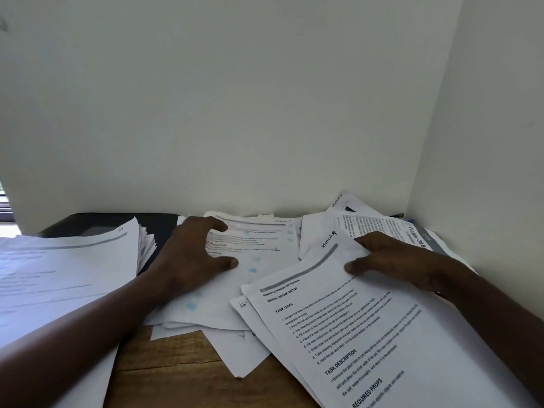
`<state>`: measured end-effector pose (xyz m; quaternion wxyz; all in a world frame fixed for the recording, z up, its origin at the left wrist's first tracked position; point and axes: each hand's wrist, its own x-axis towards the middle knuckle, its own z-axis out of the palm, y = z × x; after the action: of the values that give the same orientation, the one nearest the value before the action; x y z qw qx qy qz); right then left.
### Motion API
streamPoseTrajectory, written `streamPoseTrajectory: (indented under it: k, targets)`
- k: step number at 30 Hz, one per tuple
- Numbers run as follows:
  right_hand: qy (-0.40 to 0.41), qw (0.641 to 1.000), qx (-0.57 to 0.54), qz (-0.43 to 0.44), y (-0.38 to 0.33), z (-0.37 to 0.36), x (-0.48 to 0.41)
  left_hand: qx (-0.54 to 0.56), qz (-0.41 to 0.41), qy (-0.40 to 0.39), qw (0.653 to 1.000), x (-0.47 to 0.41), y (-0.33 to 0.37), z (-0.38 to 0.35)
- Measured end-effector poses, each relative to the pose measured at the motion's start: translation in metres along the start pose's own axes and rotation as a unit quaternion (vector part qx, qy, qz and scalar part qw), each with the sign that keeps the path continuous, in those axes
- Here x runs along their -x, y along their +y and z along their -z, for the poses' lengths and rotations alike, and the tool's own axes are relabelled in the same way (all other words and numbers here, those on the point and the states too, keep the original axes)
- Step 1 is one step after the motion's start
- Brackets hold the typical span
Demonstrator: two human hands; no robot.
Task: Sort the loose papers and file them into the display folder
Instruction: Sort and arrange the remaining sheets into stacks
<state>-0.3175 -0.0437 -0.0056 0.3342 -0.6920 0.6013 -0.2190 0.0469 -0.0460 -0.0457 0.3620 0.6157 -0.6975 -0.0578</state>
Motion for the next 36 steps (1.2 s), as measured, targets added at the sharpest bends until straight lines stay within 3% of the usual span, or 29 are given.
streamPoseTrajectory:
  k: [5, 8, 10, 13, 16, 18, 25, 27, 29, 31, 33, 36]
  targets:
    - [-0.063, 0.987, -0.136, 0.063, -0.004, -0.002, 0.005, 0.114, 0.064, 0.145, 0.981, -0.009, 0.004, 0.012]
    - [-0.058, 0.977, -0.182, 0.095, -0.003, -0.005, 0.004, 0.235, 0.121, 0.156, 0.952, -0.011, 0.003, 0.015]
    - [-0.009, 0.975, -0.179, 0.129, -0.001, -0.011, -0.001, 0.286, 0.136, 0.157, 0.935, -0.009, 0.001, 0.015]
    - [0.113, 0.971, -0.047, 0.204, 0.004, -0.024, -0.009, 0.273, 0.12, 0.213, 0.93, -0.008, 0.002, 0.018]
    - [0.182, 0.932, 0.148, 0.276, 0.011, -0.036, -0.017, 0.281, 0.098, 0.257, 0.919, -0.007, 0.009, 0.02]
    - [0.193, 0.913, 0.162, 0.322, 0.013, -0.042, -0.02, 0.298, 0.092, 0.277, 0.909, -0.007, 0.012, 0.021]
    - [0.244, 0.923, 0.06, 0.291, 0.006, -0.051, -0.019, 0.306, 0.103, 0.323, 0.889, -0.011, 0.009, 0.024]
    - [0.286, 0.906, 0.115, 0.289, 0.005, -0.05, -0.02, 0.303, 0.111, 0.327, 0.888, -0.013, 0.008, 0.025]
    - [0.338, 0.861, 0.224, 0.308, -0.004, -0.05, -0.016, 0.304, 0.115, 0.327, 0.887, -0.014, 0.007, 0.024]
    - [0.318, 0.851, 0.211, 0.361, -0.028, -0.056, -0.002, 0.302, 0.115, 0.327, 0.888, -0.015, 0.006, 0.022]
    - [0.249, 0.863, 0.16, 0.409, -0.059, -0.075, 0.021, 0.296, 0.116, 0.328, 0.889, -0.015, 0.005, 0.02]
    - [0.1, 0.906, 0.202, 0.359, -0.088, -0.118, 0.052, 0.295, 0.119, 0.332, 0.888, -0.015, 0.006, 0.019]
